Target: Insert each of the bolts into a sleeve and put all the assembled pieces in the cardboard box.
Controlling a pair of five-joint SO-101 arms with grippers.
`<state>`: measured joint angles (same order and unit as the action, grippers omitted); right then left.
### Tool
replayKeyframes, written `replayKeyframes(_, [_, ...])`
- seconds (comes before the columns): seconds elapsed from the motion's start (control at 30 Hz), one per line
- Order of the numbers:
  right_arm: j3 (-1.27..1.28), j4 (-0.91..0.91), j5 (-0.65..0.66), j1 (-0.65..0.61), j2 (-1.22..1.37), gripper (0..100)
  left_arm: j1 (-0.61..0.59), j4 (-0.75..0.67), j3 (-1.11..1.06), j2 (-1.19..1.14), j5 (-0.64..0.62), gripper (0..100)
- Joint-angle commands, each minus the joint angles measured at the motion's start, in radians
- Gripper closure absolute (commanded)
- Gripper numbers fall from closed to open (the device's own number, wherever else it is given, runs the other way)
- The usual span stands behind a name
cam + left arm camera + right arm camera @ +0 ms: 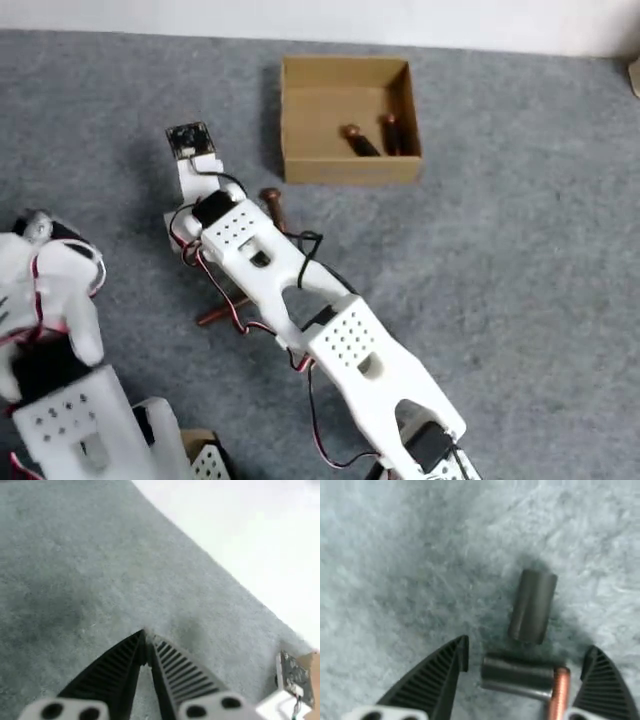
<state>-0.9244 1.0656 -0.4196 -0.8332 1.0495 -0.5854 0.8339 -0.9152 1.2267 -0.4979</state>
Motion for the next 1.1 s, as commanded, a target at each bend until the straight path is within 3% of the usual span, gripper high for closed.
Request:
replayKeyframes(0.0, [-0.028,-0.070,-0.040,0.008,0.025,68.0,0.042,0.000,-0.015,0.105,0.000,98])
replayKeyframes(0.27, [-0.280,0.047,-0.040,0.047,0.030,68.0,0.056,-0.021,-0.042,0.114,0.002,98])
replayKeyframes(0.53, [-0.329,0.048,-0.037,0.030,0.122,68.0,0.056,-0.021,-0.042,0.120,0.002,98])
replayKeyframes(0.7, [-0.340,0.044,0.071,0.013,0.143,68.3,0.056,-0.020,-0.042,0.120,0.002,98])
replayKeyframes(0.77, [-0.340,0.044,0.091,0.007,0.150,72.0,0.056,-0.020,-0.042,0.120,0.002,98])
replayKeyframes(0.9, [-0.340,0.048,0.095,0.002,0.150,89.6,0.053,-0.018,-0.042,0.122,0.002,98])
replayKeyframes(1.07, [-0.340,0.079,0.089,-0.002,0.148,86.7,0.051,-0.017,-0.042,0.122,0.002,98])
